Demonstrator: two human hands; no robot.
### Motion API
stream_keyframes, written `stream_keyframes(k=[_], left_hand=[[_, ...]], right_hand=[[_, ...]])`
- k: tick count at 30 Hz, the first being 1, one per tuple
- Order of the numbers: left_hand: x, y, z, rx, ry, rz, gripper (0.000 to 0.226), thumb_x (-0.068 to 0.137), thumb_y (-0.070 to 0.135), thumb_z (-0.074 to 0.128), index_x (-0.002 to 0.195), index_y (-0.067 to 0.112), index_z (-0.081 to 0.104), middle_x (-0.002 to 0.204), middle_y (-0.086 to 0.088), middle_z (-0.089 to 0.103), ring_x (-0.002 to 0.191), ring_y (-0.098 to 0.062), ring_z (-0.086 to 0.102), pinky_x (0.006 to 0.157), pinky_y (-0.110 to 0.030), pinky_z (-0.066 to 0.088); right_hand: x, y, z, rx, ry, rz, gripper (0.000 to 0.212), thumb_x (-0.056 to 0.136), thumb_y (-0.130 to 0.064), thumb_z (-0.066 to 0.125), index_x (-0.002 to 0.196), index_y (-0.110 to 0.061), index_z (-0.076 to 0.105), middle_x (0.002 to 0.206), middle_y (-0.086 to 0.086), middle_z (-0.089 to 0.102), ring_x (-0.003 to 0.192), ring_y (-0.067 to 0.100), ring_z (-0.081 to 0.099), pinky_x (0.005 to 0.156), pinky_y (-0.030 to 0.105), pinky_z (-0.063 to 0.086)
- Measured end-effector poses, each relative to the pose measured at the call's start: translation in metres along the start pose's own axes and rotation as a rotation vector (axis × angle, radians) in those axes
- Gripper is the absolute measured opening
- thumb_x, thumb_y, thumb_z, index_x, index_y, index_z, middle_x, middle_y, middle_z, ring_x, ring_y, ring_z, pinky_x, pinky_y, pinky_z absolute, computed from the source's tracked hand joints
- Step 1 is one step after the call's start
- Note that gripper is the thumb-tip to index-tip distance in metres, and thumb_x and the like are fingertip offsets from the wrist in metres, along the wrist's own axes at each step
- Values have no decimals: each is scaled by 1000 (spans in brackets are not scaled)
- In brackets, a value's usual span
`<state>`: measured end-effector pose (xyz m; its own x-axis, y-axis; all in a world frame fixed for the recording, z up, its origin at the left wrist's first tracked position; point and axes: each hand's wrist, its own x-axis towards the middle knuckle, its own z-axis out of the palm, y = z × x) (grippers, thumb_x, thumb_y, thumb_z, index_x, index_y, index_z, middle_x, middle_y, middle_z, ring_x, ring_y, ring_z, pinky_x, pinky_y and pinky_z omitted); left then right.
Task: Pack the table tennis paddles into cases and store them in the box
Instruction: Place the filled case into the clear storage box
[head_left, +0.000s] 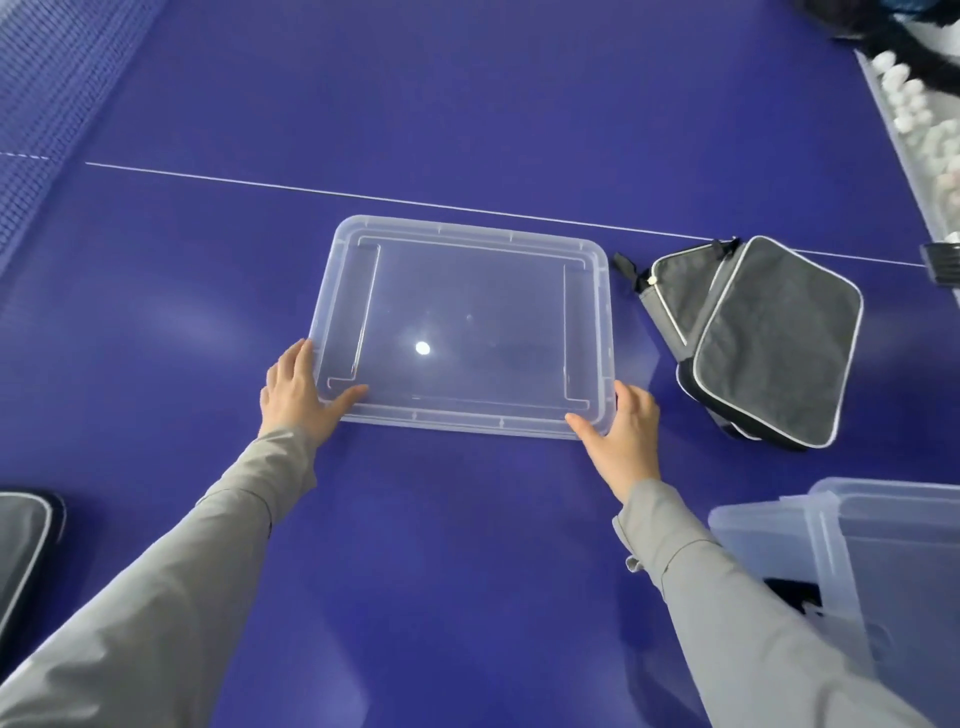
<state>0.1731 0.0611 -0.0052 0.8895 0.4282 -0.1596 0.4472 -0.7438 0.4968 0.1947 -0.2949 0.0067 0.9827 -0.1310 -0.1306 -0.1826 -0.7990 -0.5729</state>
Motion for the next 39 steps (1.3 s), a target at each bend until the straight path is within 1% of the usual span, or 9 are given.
stream_keyframes(k=[6, 9, 11, 16, 21, 26, 31, 35, 39], left_hand=[[-97, -9, 0, 314, -73, 95, 91, 82, 63, 51, 150, 16, 13, 159, 1, 8, 146, -18, 6, 116, -38, 12], [-156, -20, 1, 459, -148, 68, 88, 85, 69, 35, 151, 22, 1, 159, 6, -8, 146, -13, -7, 118, -33, -1], [-198, -33, 0, 521, -175, 17, 86, 85, 71, 27, 150, 24, -6, 158, 8, -14, 145, -11, -12, 119, -33, -4], [-290, -74, -15, 534, -125, -161, 84, 86, 71, 23, 149, 24, -7, 158, 8, -13, 145, -10, -12, 118, -34, -5], [-340, -125, -56, 428, -12, -362, 84, 85, 68, 34, 151, 24, 4, 159, 6, -4, 147, -12, -3, 118, -33, 2], [-347, -187, -105, 307, 80, -511, 85, 85, 64, 44, 150, 19, 13, 160, 1, 5, 147, -16, 5, 117, -36, 11], [-317, -261, -164, 191, 159, -566, 85, 85, 59, 50, 150, 15, 15, 159, 1, 8, 146, -16, 7, 115, -38, 16], [-266, -323, -210, 138, 151, -511, 86, 85, 58, 51, 150, 15, 16, 159, -2, 11, 145, -21, 11, 115, -41, 16], [-209, -362, -237, 51, 45, -476, 85, 84, 58, 53, 149, 15, 19, 151, -9, 30, 138, -29, 28, 111, -43, 25]], right_hand=[[-70, 1, -11, -168, -119, -144, 79, 85, -46, 63, 144, -6, 29, 148, 10, 33, 137, 25, 28, 112, 38, 28], [-109, 4, -14, -347, -235, -268, 81, 87, -55, 54, 147, -11, 22, 154, 8, 23, 143, 23, 20, 115, 36, 20], [-133, 9, -14, -454, -321, -341, 82, 88, -59, 48, 149, -13, 18, 157, 7, 15, 145, 23, 12, 117, 38, 15], [-183, 17, -11, -624, -435, -501, 85, 88, -65, 38, 151, -17, 8, 160, 4, 6, 148, 21, 3, 119, 42, 9], [-212, 6, -5, -665, -487, -510, 87, 88, -67, 37, 151, -19, 3, 161, 2, 3, 148, 21, 0, 119, 43, 7], [-234, -38, 22, -665, -525, -516, 88, 88, -67, 37, 151, -18, 1, 160, 2, 4, 148, 21, 0, 119, 42, 7], [-265, -123, 83, -580, -540, -513, 87, 87, -66, 40, 151, -18, 3, 160, 1, 9, 147, 19, 6, 119, 39, 13], [-300, -204, 146, -435, -562, -487, 84, 88, -63, 43, 150, -17, 11, 156, 1, 20, 143, 18, 17, 116, 35, 22], [-328, -273, 206, -307, -600, -447, 80, 88, -59, 48, 148, -14, 21, 151, 0, 29, 139, 18, 23, 112, 35, 26]])
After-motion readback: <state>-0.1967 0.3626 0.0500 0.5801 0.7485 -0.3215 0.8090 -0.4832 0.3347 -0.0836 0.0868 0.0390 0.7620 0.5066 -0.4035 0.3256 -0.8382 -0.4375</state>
